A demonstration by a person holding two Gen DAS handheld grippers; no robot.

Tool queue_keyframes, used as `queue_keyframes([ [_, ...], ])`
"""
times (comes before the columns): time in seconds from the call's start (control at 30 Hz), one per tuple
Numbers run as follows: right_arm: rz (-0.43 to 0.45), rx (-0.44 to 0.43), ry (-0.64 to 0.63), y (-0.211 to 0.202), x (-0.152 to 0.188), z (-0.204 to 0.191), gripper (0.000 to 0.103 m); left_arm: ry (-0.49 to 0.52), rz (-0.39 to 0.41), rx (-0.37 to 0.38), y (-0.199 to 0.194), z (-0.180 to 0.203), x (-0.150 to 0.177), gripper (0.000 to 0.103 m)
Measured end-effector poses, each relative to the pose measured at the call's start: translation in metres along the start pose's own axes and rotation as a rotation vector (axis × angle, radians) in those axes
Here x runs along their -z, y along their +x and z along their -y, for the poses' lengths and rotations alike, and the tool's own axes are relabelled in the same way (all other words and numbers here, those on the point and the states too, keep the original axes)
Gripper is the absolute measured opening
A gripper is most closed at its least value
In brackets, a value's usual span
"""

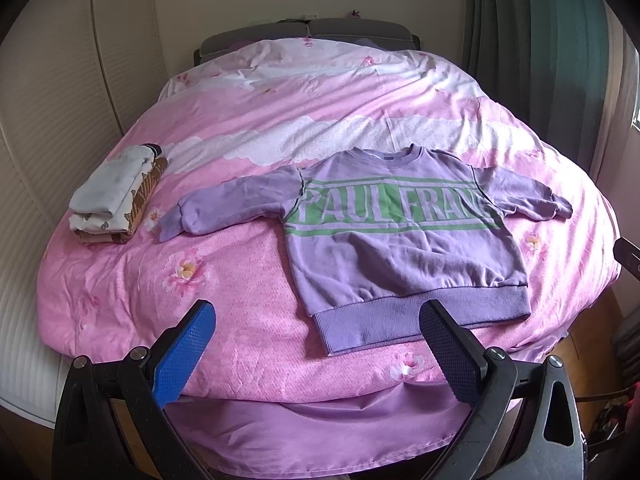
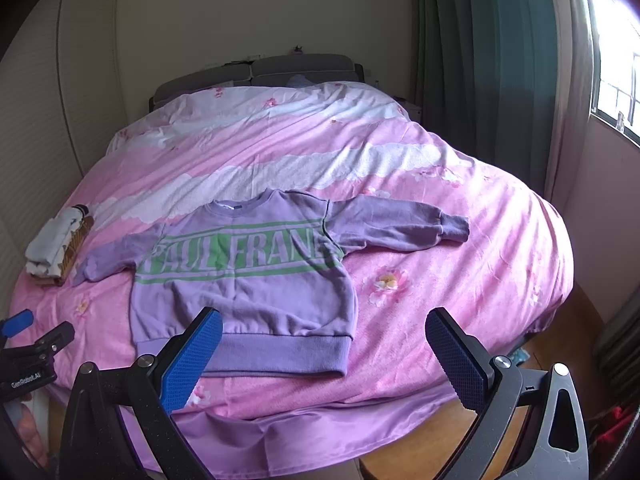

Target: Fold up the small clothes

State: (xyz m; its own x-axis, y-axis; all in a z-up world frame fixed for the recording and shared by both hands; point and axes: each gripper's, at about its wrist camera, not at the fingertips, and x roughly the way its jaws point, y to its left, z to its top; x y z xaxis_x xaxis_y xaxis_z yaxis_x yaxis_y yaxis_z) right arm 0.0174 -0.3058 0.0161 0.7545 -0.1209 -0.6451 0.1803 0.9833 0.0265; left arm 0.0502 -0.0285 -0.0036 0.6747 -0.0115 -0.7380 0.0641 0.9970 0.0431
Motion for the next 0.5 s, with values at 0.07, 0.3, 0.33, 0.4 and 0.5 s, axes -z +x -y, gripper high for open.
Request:
queue_keyframes([
  [0.07, 0.0, 0.0, 0.0, 0.0004, 0.0, -0.0002, 0.103, -0.002, 0.0, -0.001, 0.0001, -0.0002, -0.0001, 0.103],
  [0.3, -0.001, 0.0, 0.001, 0.0, 0.0002, 0.0006, 0.103, -0.004, 0.0, 0.001, -0.0001, -0.0033, 0.0014, 0.103],
  [0.33, -0.002, -0.001, 0.001, -0.0001, 0.0003, 0.0009, 0.103, -0.004, 0.001, 0.0, -0.0002, -0.0034, 0.0015, 0.103],
  [0.4, -0.003, -0.002, 0.001, -0.0001, 0.0005, 0.0008, 0.103, -0.007, 0.001, 0.0, -0.0001, -0.0032, 0.0014, 0.103],
  [0.5, -0.001, -0.001, -0.001, 0.0, 0.0006, 0.0012, 0.103, -0.006, 0.0, -0.001, -0.0001, -0.0032, 0.0015, 0.103],
])
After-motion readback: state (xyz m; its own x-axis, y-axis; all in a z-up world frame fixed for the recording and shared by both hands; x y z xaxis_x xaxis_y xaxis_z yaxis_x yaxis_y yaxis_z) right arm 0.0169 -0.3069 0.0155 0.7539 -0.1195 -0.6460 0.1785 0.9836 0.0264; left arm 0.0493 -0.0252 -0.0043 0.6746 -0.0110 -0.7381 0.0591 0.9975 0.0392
